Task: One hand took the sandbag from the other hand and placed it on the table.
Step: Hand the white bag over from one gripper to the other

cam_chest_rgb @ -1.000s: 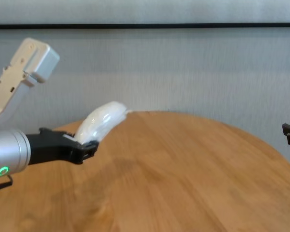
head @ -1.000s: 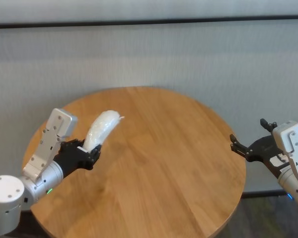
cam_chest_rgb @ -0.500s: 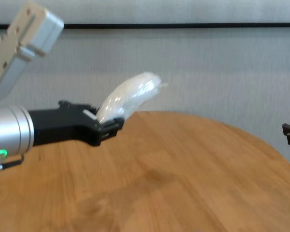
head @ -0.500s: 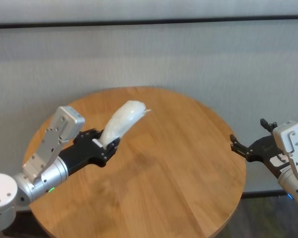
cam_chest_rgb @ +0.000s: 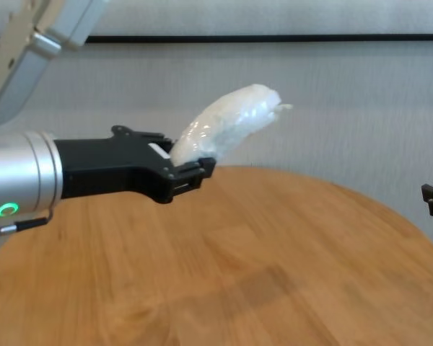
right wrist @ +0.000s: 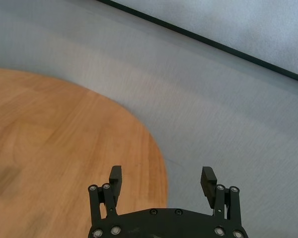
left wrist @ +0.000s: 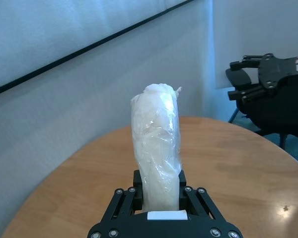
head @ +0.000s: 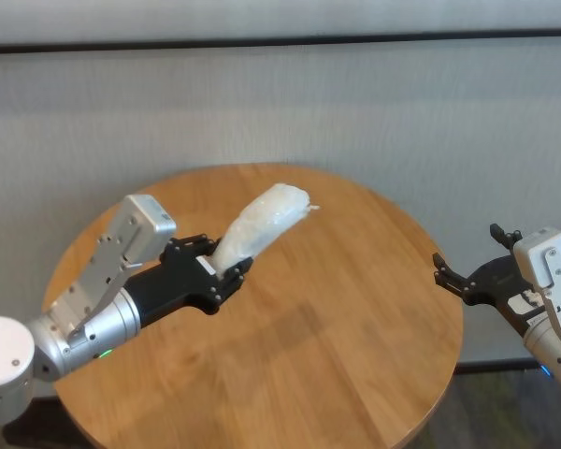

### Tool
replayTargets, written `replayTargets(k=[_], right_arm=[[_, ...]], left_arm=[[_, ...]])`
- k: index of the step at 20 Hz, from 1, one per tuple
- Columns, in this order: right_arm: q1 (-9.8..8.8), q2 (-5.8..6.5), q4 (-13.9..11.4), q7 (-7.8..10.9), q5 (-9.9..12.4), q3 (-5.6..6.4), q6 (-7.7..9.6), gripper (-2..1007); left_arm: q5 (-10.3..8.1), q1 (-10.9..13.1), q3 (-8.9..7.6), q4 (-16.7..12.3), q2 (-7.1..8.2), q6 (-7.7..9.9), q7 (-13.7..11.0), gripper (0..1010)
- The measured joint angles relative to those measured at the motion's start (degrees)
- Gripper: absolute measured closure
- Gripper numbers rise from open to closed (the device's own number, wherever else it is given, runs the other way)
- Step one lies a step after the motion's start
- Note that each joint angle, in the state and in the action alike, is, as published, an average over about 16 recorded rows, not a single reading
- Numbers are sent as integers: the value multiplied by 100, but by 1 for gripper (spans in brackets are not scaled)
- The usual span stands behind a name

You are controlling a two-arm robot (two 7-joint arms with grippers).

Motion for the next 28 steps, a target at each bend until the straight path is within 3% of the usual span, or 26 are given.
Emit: replayTargets(k=[12, 28], right_arm=[[0, 0, 0, 0, 0, 0, 0, 3], [0, 0, 0, 0, 0, 0, 0, 3]], left_arm=[[12, -253, 225, -101, 85, -82, -528, 615], [32, -533, 428, 20, 242, -231, -805, 615]])
